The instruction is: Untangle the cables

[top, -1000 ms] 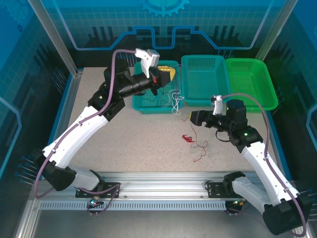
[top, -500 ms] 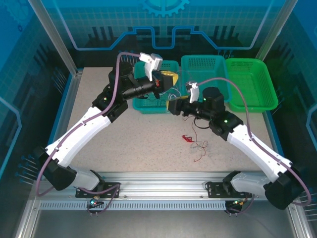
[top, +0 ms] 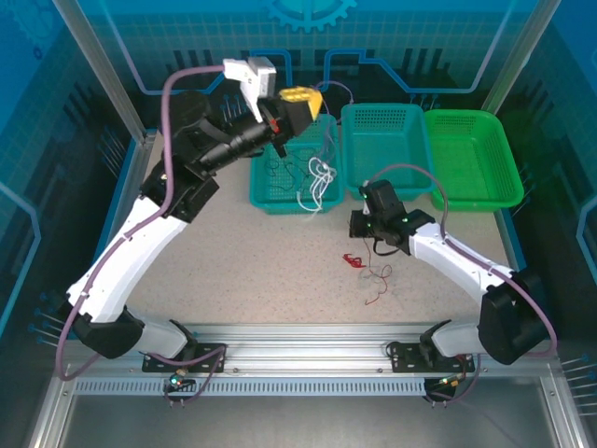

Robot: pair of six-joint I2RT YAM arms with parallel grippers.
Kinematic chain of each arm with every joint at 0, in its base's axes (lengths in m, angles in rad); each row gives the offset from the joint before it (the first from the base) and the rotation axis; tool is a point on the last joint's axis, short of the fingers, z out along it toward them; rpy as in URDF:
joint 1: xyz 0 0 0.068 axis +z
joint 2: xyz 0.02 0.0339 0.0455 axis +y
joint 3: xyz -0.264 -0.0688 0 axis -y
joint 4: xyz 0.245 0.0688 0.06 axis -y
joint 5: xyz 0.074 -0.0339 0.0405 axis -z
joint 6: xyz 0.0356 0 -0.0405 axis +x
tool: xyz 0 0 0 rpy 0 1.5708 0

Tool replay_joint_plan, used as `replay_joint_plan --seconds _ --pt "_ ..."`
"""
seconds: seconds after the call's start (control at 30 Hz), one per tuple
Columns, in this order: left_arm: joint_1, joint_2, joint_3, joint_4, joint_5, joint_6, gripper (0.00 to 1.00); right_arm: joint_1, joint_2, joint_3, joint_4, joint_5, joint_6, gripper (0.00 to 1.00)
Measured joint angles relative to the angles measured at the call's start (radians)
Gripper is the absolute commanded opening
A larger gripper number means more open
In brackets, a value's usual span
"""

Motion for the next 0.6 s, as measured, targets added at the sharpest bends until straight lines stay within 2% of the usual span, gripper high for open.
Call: replay_joint_plan --seconds 0.07,0.17,0.27,0.33,0.43,0.6 --pt "0.008 0.003 0.039 -0.020 -0.023 0.015 0.00 -0.010 -0.036 -0.060 0.009 -0.025 0.003 0.16" --pt "0.013 0.005 0.043 -0.037 -0.037 0.036 0.00 -0.015 -0.151 -0.133 0.031 -0.108 -0.017 0.57" --pt "0.012 0.010 0.007 -0.055 -0.037 0.041 0.00 -0.015 -0.299 -0.149 0.076 -0.204 -0.061 0.76" --pt "0.013 0.010 -0.039 -0.061 -0.037 0.044 0.00 -0.014 -0.391 -0.148 0.119 -0.259 -0.095 0.99" --pt "0.013 0.006 -0.134 -0.057 -0.040 0.043 0.00 -0.013 -0.478 -0.135 0.153 -0.327 -0.156 1.00" --pt "0.013 -0.007 -0.287 -0.050 -0.051 0.028 0.00 0.023 -0.495 -0.113 0.240 -0.415 -0.188 1.00"
